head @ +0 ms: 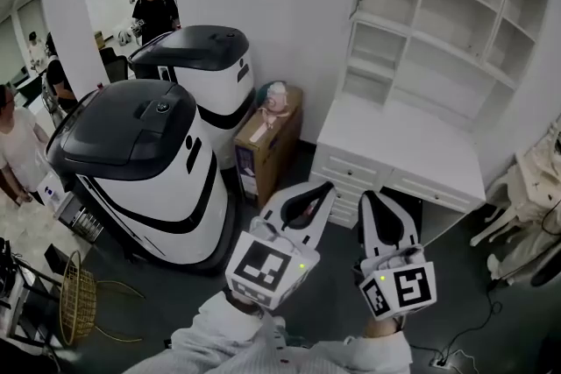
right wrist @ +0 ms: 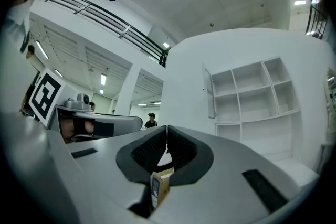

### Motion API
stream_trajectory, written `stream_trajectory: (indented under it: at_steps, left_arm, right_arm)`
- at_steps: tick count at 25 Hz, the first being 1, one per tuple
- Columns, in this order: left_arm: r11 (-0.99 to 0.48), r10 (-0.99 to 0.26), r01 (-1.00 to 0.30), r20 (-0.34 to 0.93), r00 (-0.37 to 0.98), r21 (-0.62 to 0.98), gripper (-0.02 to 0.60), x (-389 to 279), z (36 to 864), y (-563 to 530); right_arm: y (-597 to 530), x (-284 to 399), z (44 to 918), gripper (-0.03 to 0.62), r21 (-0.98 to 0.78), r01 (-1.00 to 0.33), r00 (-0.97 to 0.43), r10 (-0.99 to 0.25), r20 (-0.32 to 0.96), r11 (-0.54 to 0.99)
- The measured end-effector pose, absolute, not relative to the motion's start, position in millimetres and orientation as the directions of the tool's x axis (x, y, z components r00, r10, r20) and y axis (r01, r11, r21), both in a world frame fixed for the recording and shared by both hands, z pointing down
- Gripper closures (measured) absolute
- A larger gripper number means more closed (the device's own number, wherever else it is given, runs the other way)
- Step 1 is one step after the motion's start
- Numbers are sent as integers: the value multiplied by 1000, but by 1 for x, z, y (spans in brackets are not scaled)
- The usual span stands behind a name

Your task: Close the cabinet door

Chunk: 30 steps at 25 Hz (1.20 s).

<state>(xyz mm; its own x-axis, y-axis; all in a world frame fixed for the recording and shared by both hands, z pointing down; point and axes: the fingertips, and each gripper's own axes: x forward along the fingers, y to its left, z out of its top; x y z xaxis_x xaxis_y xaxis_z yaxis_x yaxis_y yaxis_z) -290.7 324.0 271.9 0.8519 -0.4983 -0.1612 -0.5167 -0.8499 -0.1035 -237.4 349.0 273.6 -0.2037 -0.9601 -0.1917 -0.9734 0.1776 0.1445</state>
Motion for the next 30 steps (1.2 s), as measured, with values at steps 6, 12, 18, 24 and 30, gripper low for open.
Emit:
stream_trajectory:
  at_steps: [6,12,18,24,30]
  left_arm:
    - [-851,-493,-510,-148,857,-120,572,-291,277,300]
    - [-860,-483,-498,-134,865,-112,572,-289,282,280]
    - [-856,-498,-507,-99,861,-105,572,-272,296,252]
    - [-845,-514,-523,-103,852,-110,572,-234,297,209]
    - [-822,-540,-554,-131,831,-132,572,-181,277,148]
  right_arm:
    - [325,-230,276,578,138,-978,-184,-962,-204,158]
    - [305,-231,282,577,129,-980,-175,-967,-185,153]
    - [276,-219,287,577,121,-978,-190,-966,-173,171]
    - [234,-181,291,577,87,-977,-209,-962,-176,197]
    - [174,-126,277,577,100,-969,-239,-952,-189,224]
